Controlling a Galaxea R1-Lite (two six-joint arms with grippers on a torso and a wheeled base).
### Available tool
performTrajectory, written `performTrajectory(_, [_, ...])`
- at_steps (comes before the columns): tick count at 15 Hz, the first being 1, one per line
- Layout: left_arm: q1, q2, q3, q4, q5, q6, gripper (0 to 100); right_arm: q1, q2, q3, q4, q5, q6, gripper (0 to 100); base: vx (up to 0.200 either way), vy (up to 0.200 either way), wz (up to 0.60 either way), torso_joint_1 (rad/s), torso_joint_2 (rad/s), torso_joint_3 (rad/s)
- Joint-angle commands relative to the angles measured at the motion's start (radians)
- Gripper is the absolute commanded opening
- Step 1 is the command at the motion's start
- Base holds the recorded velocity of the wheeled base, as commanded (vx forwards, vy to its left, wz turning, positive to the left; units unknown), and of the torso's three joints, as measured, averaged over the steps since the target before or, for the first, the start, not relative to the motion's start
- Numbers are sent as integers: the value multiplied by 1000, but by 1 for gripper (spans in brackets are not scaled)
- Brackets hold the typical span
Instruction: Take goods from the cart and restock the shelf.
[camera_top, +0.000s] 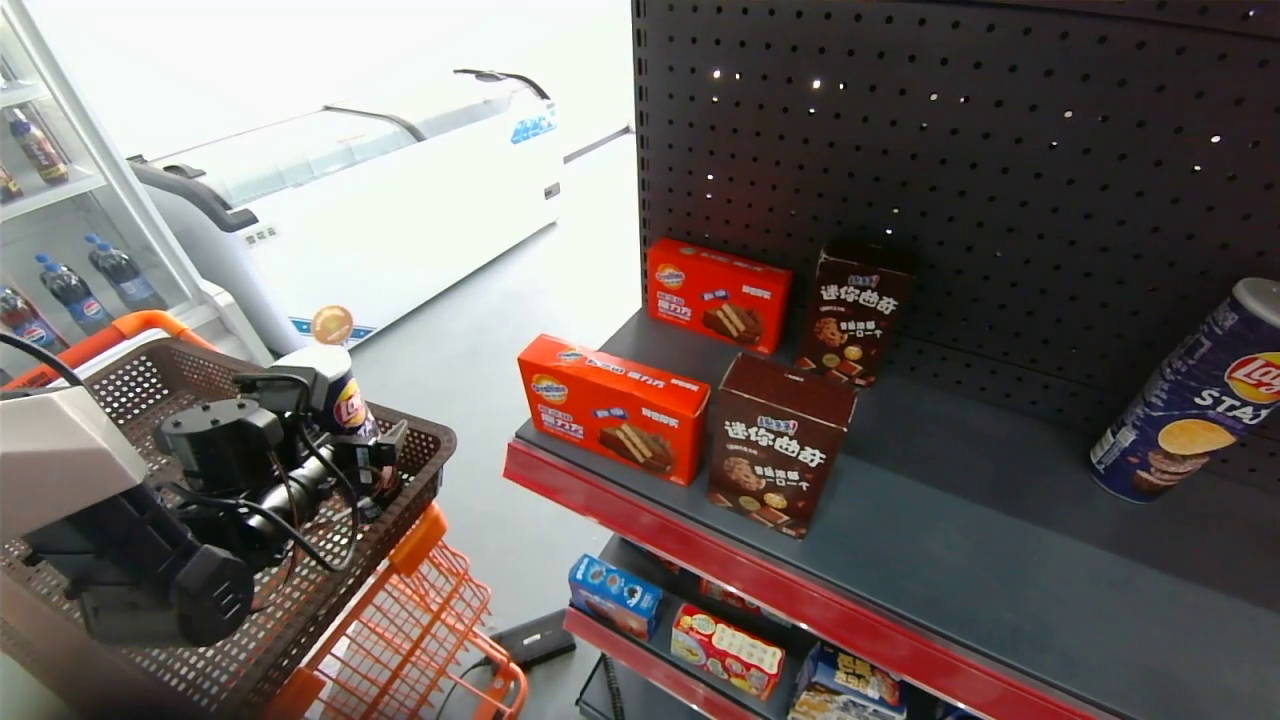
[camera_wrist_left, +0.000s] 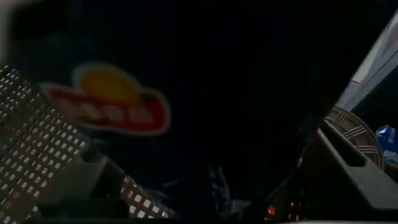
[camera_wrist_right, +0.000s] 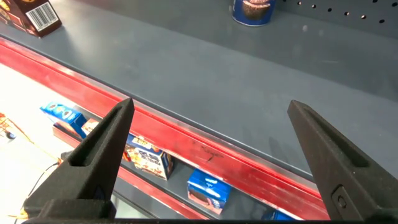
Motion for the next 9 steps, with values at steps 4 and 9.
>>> performTrajectory(4, [-13,-15,-57,-2,-2,4,0,0,1,0,0,0,0,100,0,0,0,0,0,0])
performTrajectory(9, [-30,-150,-65,6,-3,14,0,0,1,0,0,0,0,100,0,0,0,0,0,0])
